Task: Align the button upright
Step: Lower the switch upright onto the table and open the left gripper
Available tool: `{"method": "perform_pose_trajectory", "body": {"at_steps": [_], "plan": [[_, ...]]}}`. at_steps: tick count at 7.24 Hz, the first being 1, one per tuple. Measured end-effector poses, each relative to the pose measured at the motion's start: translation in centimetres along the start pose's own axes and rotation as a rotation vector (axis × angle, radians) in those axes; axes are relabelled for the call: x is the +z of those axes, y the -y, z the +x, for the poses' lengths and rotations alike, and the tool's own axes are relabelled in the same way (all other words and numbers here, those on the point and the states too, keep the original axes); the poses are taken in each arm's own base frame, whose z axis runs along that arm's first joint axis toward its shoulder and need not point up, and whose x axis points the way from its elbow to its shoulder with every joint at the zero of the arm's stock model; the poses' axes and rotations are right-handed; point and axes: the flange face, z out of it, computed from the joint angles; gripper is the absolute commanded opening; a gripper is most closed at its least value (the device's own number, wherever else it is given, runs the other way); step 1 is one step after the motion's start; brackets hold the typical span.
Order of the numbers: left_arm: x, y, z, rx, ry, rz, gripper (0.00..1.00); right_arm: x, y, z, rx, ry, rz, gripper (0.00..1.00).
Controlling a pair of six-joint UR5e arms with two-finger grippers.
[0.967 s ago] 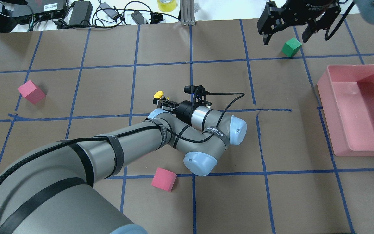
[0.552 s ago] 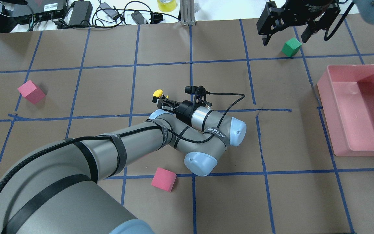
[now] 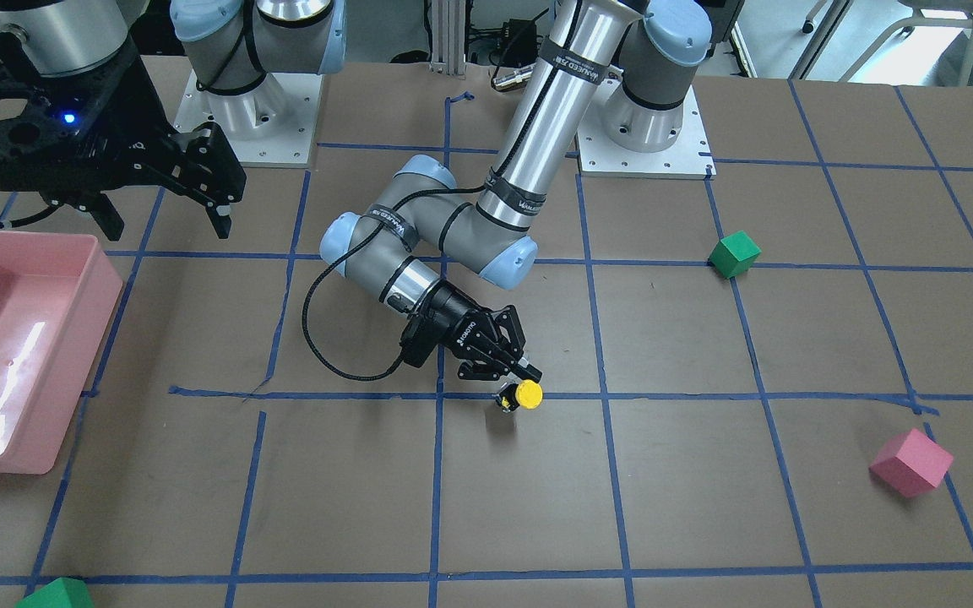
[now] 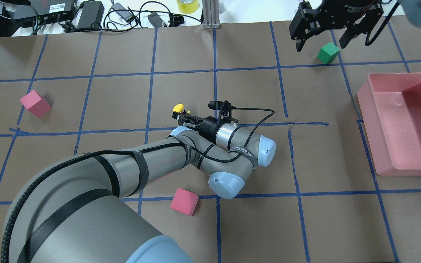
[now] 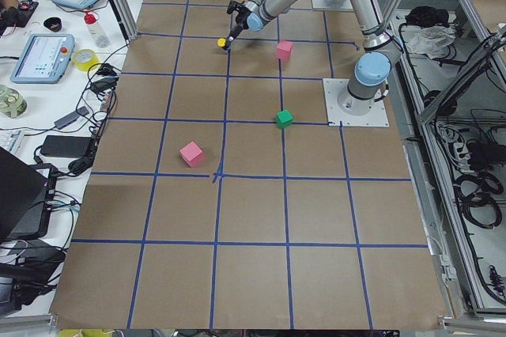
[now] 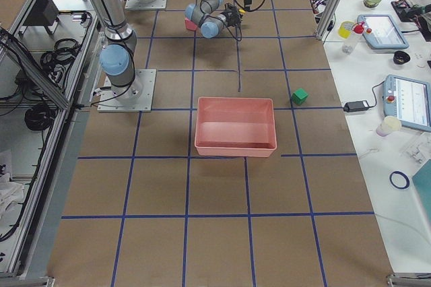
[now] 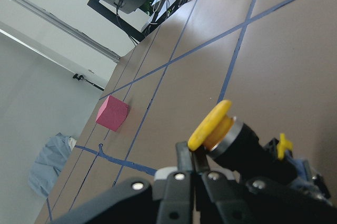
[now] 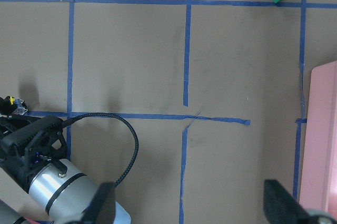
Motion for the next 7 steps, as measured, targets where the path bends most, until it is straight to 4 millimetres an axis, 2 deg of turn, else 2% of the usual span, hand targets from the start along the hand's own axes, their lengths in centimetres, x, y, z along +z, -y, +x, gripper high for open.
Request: {"method": "perform_pose_trajectory", "body": {"at_steps": [4,5,6,7], "plan": [[0.11,-0.19,0.36,0.007,0.005,0.002,0.00,0.05,0.03,0.02,0.001,-0.001,-0.001,1.00],[0.13,-0.28,0.41,0.011,0.005,0.001,0.03,0.05,0.03,0.03,0.001,-0.001,-0.001,1.00],[0.16,-0.38,0.45,0.015,0.006,0.000,0.79,0.06,0.03,0.03,0.001,-0.002,-0.001,1.00],[0.18,-0.45,0.51,0.022,0.006,-0.002,1.00,0.06,0.03,0.03,0.000,-0.002,-0.001,1.00]]}}
